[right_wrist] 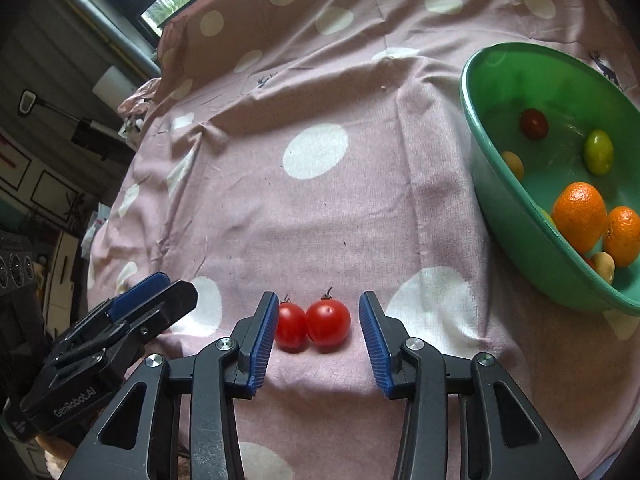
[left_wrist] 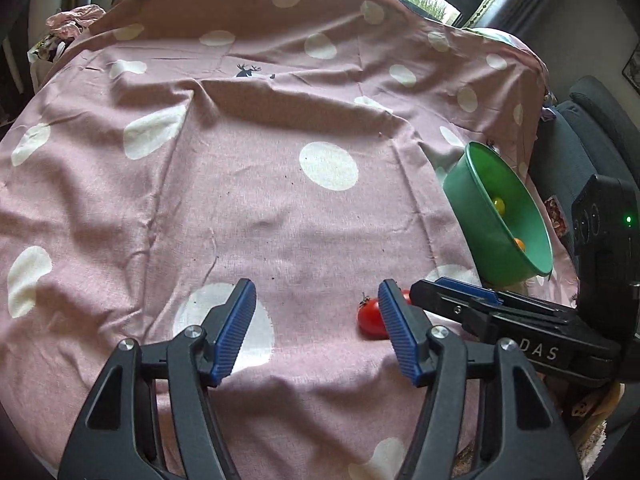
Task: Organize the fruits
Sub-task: 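Move both open tools to the last two tomatoes on the cloth, then close the left tool on one tomato while the right tool grasps the other, then carry both tomatoes with both tools over the green bowl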
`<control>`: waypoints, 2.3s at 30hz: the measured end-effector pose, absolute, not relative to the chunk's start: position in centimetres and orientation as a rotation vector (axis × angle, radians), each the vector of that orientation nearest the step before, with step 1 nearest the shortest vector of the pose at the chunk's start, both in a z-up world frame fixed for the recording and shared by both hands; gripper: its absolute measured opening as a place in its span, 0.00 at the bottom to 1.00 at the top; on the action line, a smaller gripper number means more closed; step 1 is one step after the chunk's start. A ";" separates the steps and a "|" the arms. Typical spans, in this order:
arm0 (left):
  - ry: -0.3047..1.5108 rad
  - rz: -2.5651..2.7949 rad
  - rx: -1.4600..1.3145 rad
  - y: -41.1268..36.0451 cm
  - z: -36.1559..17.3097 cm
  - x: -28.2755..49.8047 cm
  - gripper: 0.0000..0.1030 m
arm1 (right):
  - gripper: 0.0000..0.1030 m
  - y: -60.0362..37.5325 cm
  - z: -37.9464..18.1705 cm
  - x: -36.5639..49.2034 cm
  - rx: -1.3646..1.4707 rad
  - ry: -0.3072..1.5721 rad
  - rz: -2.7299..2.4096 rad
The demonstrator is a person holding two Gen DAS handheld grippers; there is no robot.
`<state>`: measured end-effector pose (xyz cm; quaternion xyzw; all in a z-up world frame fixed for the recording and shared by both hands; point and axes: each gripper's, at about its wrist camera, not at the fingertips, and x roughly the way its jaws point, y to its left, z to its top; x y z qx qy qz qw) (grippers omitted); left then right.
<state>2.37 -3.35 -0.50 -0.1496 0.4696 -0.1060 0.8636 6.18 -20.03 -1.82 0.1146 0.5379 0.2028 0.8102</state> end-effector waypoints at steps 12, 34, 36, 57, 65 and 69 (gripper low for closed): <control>1.037 -0.225 -0.318 -3.8 -1.9 2.9 0.59 | 0.28 -18.9 -3.0 6.3 0.175 1.181 0.420; 1.112 -0.346 -0.274 -8.5 -3.8 3.5 0.45 | 0.22 -20.6 -2.9 7.0 0.266 1.172 0.398; 1.104 -0.346 -0.272 -8.5 -3.9 3.5 0.39 | 0.22 -20.5 -3.0 7.0 0.276 1.185 0.408; 1.062 -0.229 -0.228 -6.8 -3.7 3.3 0.27 | 0.25 -19.4 -4.1 7.2 0.253 1.202 0.398; 1.019 -0.200 -0.215 -6.5 -2.7 2.9 0.27 | 0.25 -19.7 -3.5 7.2 0.245 1.171 0.384; 0.982 -0.192 -0.222 -6.3 -1.5 2.5 0.27 | 0.25 -20.2 -2.6 7.0 0.246 1.136 0.376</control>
